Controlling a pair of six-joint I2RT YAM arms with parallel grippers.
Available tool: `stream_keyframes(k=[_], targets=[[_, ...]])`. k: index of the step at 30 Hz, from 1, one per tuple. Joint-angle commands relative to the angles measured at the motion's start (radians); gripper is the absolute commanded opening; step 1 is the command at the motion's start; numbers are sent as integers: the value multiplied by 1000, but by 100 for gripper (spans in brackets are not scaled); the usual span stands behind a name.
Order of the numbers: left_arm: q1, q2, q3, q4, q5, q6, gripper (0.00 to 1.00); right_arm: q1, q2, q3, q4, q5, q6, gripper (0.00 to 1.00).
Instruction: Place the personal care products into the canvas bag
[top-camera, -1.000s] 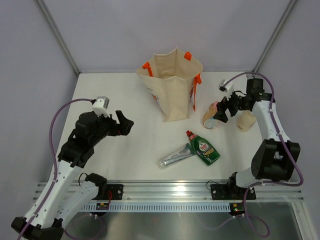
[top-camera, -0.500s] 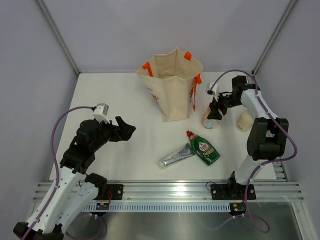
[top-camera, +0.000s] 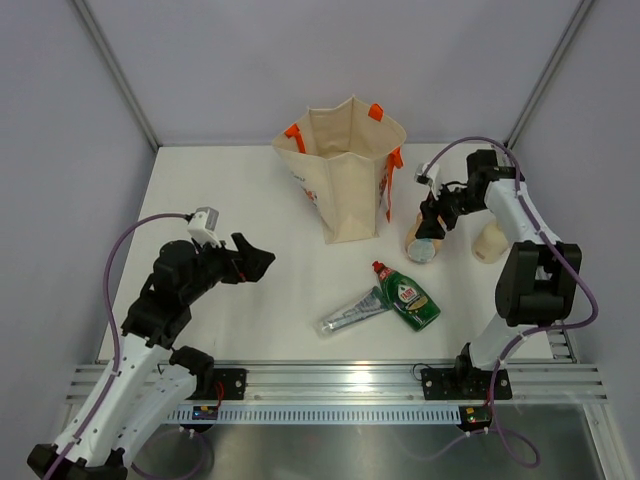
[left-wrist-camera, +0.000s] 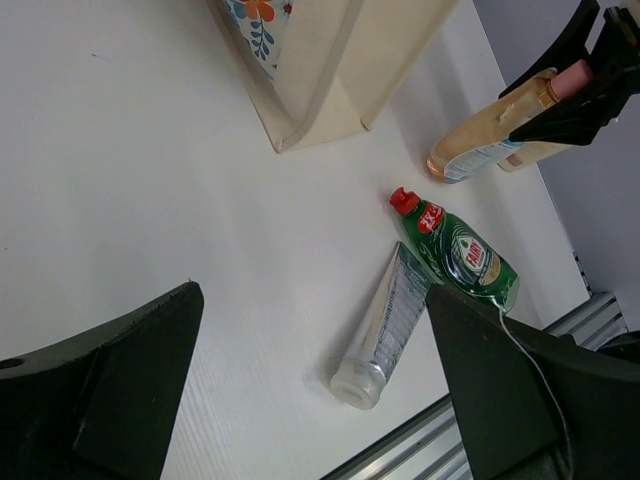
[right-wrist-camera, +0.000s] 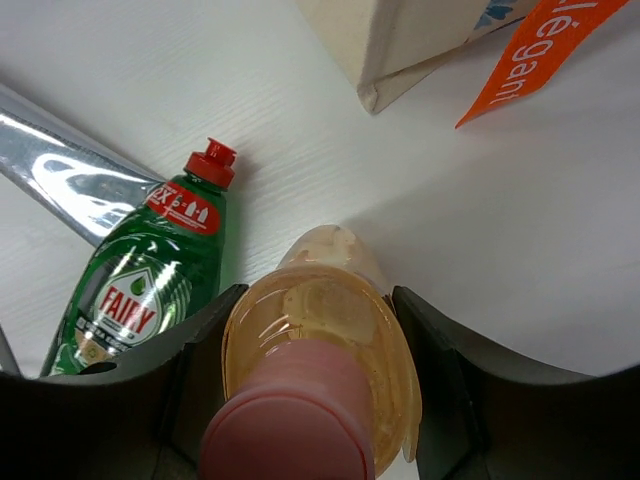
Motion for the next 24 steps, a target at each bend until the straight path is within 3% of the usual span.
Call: stream_keyframes(k=[1, 7, 10, 14, 19, 23, 24], targets=[[1, -2, -20, 75, 57, -17, 99, 3, -200, 54, 27, -114, 179, 0], [3, 2, -32, 74, 78, -21, 99, 104, -277, 193, 53, -140, 384, 0], [3, -7, -32, 77, 89, -17, 99, 164, -274, 265, 168, -122, 532, 0], [3, -22, -37, 94, 110, -14, 99, 235, -182, 501, 369, -134, 793, 0], [3, -16, -18, 82, 94, -14, 99, 255, 94, 845, 522, -100, 967, 0], [3, -12, -3, 69, 66, -17, 99, 262, 434, 1304, 556, -7, 1017, 0], [3, -10, -3, 72, 64, -17, 99, 268, 476, 1348, 561, 21, 1002, 0]])
